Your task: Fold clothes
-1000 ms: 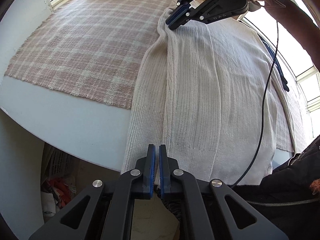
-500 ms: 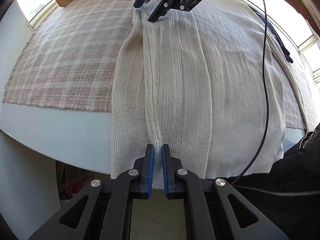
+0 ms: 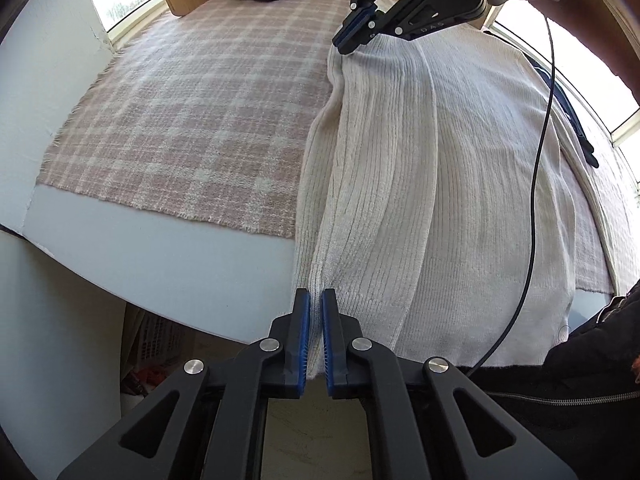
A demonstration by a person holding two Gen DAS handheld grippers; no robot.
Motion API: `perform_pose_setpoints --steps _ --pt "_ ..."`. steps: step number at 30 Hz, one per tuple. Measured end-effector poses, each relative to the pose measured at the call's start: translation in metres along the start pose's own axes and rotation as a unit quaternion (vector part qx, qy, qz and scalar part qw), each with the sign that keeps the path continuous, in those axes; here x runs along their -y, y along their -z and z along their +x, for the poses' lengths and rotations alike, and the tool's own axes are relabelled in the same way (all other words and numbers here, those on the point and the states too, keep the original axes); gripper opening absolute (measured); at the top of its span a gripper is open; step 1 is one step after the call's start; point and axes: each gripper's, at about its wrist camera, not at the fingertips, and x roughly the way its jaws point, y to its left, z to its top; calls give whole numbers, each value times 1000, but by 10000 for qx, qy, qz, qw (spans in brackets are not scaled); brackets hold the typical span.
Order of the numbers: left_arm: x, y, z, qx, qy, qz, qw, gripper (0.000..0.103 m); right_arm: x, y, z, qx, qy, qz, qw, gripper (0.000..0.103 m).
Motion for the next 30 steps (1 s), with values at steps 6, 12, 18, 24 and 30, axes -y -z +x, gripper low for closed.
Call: perform_pose_setpoints --steps 6,12,18,24,30 --pt "-16 6 -2 4 -73 -165 9998 15 -10 15 3 16 205 273 9994 4" --pt "-33 15 -30 189 -155 -444 9987 35 63 100 -60 934 99 2533 9628 25" --pt "3 -62 -30 613 -34 271 9977 35 191 164 -37 590 227 4139 9081 25" --pt "53 -192 26 919 138 1043 9902 35 198 206 -29 611 -318 4634 8834 25" --pt "46 -252 43 964 -320 1691 9804 35 205 201 -16 545 -464 4542 8880 25"
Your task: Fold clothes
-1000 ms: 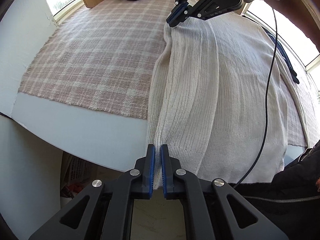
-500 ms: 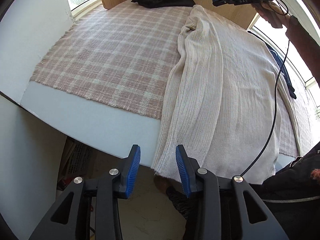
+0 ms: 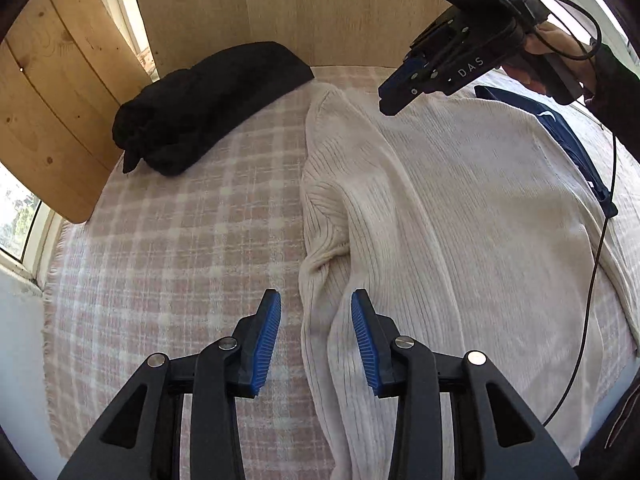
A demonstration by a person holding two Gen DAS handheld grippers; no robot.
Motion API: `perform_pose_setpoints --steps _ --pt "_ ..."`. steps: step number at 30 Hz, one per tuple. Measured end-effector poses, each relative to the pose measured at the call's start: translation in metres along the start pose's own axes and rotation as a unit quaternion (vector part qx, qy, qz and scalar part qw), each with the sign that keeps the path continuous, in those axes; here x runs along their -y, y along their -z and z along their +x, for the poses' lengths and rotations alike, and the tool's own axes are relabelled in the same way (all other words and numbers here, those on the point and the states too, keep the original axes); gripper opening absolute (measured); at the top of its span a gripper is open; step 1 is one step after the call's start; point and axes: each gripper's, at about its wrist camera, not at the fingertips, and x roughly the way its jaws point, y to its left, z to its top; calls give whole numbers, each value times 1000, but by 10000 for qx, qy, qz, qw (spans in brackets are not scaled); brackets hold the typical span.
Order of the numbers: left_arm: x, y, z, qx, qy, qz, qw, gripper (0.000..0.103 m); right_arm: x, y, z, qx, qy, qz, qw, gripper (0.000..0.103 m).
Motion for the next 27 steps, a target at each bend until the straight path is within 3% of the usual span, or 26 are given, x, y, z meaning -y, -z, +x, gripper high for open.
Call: perform_pose_setpoints --steps 4,10,16,20,23,26,27 --pt "-5 -9 24 -320 -245 782 9961 35 4 -8 10 -87 -136 108 9998 25" --pt "3 -16 46 -436 87 1241 9913 35 11 -14 25 -242 -219 248 9992 25" --pt "2 -11 29 -261 442 1324 9899 35 30 -22 23 -80 -487 769 9958 25" --pt "-3 -14 47 -411 434 1214 9908 37 30 -34 25 68 -708 896 9934 25" --pt "-14 -18 49 -319 423 846 9950 38 24 -40 35 4 -484 796 9957 25" --pt "-17 -16 48 -296 214 793 9962 38 17 -39 46 -242 486 409 9977 25" --pt "-19 -15 47 -290 136 760 9966 40 15 -37 49 -293 579 313 9974 25"
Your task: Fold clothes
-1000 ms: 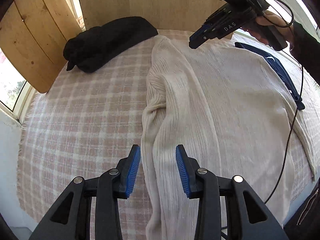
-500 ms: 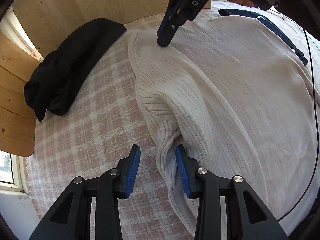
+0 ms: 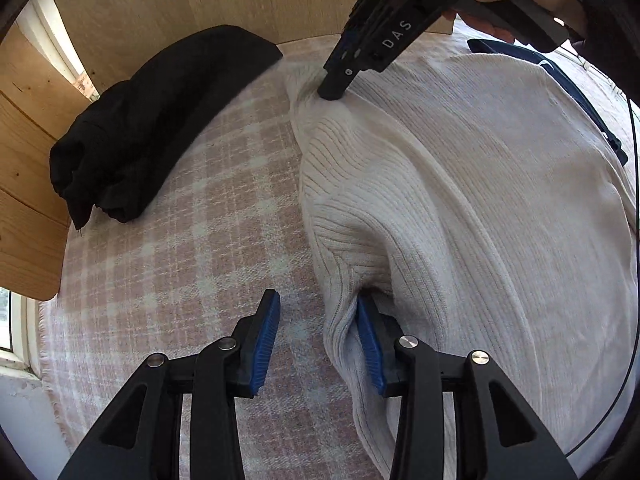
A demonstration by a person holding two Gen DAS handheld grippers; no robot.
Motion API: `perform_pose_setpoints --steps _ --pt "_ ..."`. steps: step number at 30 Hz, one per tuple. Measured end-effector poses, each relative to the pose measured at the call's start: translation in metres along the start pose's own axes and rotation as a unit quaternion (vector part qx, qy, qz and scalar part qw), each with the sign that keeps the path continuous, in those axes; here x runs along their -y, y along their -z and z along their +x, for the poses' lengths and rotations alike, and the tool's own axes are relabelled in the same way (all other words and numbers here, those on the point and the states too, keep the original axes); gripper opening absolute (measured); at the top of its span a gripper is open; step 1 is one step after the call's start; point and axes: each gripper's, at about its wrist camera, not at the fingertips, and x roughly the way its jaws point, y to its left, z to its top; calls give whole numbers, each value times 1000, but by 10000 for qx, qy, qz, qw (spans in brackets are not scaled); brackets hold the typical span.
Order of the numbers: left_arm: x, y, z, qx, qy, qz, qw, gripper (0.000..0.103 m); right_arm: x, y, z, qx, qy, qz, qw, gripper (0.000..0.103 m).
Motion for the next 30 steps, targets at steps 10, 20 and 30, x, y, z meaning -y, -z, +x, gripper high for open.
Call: perform_pose_setpoints --steps 10,20,30 --pt "-12 13 -5 90 -246 -438 9987 47 -4 8 -39 483 384 54 9981 27" --pt "-6 19 -12 -62 -298 -445 9985 49 -22 0 -4 181 197 -201 9994 27" --pt "-6 59 -66 102 -131 -746 9971 47 -66 17 -25 342 404 -1004 9935 35"
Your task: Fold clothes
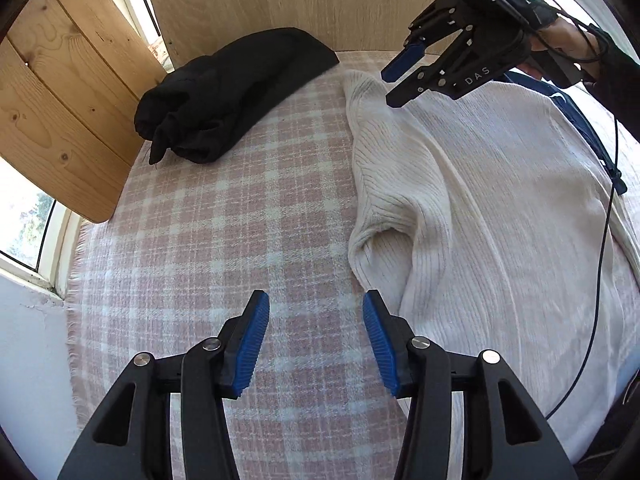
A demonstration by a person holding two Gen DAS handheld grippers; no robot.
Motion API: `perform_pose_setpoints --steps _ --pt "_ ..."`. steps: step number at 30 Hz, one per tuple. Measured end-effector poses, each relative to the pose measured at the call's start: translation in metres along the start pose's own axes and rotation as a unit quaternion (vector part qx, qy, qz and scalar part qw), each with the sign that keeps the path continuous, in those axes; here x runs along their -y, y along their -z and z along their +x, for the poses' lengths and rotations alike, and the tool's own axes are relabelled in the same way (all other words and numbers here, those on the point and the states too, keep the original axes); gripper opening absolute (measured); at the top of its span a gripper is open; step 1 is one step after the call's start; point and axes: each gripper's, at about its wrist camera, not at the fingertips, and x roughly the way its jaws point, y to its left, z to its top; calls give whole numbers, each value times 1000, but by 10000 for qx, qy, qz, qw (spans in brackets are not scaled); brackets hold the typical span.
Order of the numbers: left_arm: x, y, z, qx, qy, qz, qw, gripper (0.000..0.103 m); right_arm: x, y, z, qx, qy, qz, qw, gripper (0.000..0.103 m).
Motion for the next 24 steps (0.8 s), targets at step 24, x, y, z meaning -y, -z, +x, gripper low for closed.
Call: perform_pose_setpoints --steps 24 --pt "66 219 -72 -533 172 -2413 9688 48 -100 -14 -22 72 -450 -2088 9769 45"
